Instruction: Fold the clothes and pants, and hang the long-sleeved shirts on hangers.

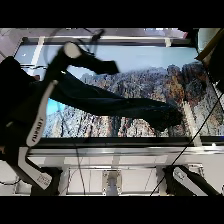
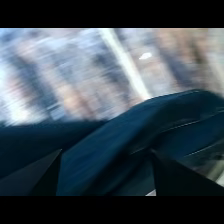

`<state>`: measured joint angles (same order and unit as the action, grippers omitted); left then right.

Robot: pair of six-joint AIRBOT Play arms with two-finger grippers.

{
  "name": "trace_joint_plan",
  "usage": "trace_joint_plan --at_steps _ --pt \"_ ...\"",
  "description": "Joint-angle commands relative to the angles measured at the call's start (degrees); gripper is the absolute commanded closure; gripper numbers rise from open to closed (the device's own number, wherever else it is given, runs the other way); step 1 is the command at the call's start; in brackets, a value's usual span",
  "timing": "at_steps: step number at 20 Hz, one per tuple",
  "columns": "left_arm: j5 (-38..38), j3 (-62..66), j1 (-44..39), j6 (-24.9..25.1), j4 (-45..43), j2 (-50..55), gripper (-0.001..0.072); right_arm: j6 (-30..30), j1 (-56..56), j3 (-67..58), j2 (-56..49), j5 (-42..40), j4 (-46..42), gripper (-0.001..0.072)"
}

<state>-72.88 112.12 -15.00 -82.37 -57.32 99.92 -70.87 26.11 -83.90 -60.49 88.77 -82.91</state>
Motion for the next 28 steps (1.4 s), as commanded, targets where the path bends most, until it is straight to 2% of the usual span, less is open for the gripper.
trace_joint_plan --at_steps 1,3,4,5,7,9,13,18,19,21,24,28 --pt "-16.52 -6.91 15.28 -1.57 -8.07 -4.0 0.0119 3.41 6.91 21.38 0.55 -1.97 13.14 0.0164" --pt "-13.25 -19.02 19.45 0.24 -8.07 -9.03 0.0119 6.51 7.45 35.19 2.97 -6.93 15.61 0.0164" --pt "-8.87 -25.68 20.92 0.37 -8.04 -12.13 0.0119 8.17 7.43 42.12 4.68 -9.81 19.26 0.0163" --pt "-1.97 -32.44 22.23 0.28 -8.02 -15.54 0.0119 10.36 7.41 47.87 5.95 -12.83 23.47 0.0163" --pt "12.87 -41.99 23.78 -3.72 -7.34 -20.24 0.0117 12.24 7.41 56.26 6.19 -18.25 30.73 0.0163" --pt "21.03 -45.59 24.04 -5.2 -6.58 -20.79 0.0115 13.99 7.41 60.0 5.42 -22.67 33.53 0.0163" --pt "23.56 -45.62 24.04 -5.44 -2.97 -17.46 0.0113 16.59 6.27 60.35 3.39 -26.4 37.48 0.0164" --pt "26.18 -45.62 24.13 -5.51 -2.62 -15.52 0.0114 18.64 -2.84 60.3 -0.31 -32.54 41.42 0.0168" --pt "27.34 -45.62 24.15 -5.51 -2.64 -15.52 0.0114 18.67 -4.63 60.06 -0.63 -33.51 41.64 0.0273" --pt "29.49 -45.62 24.17 -5.51 -2.62 -15.52 0.0114 18.73 -6.03 59.34 -0.57 -33.77 42.21 0.065" --pt "30.23 -45.62 24.28 -5.51 -2.64 -15.58 0.0115 18.71 -5.44 55.3 0.83 -30.86 40.76 0.0668" --pt "29.9 -45.59 28.35 -6.84 -2.62 -17.55 0.0115 17.84 1.38 42.49 8.11 -15.54 27.47 0.0669"
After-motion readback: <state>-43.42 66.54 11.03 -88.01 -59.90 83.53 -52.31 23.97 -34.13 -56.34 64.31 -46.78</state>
